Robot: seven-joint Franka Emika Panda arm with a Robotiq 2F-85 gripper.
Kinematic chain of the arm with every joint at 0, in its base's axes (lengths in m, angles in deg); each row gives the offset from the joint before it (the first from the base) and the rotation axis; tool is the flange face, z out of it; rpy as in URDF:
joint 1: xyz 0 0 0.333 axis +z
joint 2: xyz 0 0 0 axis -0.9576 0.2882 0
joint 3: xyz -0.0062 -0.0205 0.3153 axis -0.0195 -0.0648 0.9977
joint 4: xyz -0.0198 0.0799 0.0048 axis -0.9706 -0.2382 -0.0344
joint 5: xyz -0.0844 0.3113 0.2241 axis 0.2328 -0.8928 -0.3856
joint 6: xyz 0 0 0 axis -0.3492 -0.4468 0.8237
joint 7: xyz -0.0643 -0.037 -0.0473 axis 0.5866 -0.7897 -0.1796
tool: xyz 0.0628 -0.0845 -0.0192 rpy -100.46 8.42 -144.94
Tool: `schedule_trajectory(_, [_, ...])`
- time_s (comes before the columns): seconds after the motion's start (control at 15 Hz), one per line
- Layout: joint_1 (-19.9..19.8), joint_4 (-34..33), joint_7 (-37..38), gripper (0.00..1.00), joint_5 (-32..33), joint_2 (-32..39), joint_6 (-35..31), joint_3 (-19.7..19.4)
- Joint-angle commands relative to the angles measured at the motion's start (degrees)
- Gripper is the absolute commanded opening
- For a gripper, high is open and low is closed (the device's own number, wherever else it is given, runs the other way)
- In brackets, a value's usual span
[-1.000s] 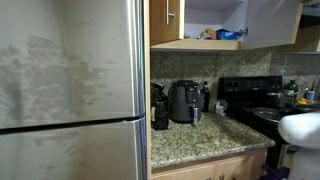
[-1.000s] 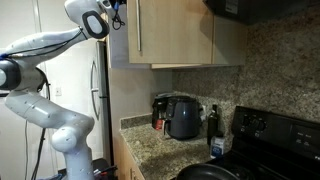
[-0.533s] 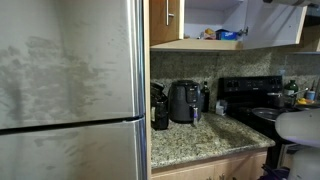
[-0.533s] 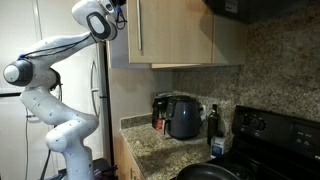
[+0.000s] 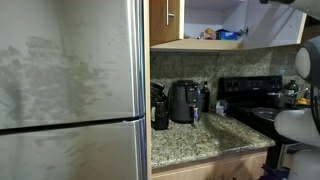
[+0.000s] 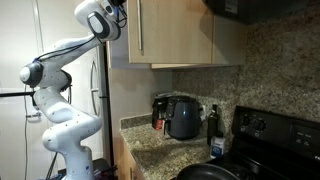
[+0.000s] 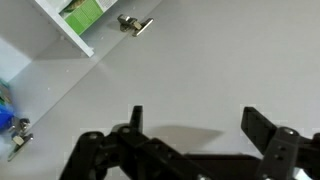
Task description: Put the can in the cabinet, then close the right cabinet door, then move the salt bottle towards you
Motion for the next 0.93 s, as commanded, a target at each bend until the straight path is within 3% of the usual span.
schedule_trajectory(0.0, [6.6,-1.7,4.1,1.00,-1.5,1.1,3.3,-2.6])
schedule_trajectory(0.13, [11.0,-1.8,6.6,1.00,-1.5,1.3,3.8,-3.9])
schedule_trajectory(0.2, [-3.7,-0.7,13.2,1.00,-0.5,-0.7,2.9,-0.3])
schedule_trajectory(0.27, [5.2,0.9,11.3,1.00,-1.3,0.4,-7.1,-0.5])
schedule_trajectory(0.33, [17.4,2.0,6.4,1.00,0.1,-0.4,-4.9,-3.5])
schedule_trajectory(0.47, [20.2,3.3,6.4,1.00,0.9,-2.6,2.7,-5.1])
schedule_trajectory(0.87, [43.5,4.2,1.2,1.00,1.6,-4.4,10.1,-11.4])
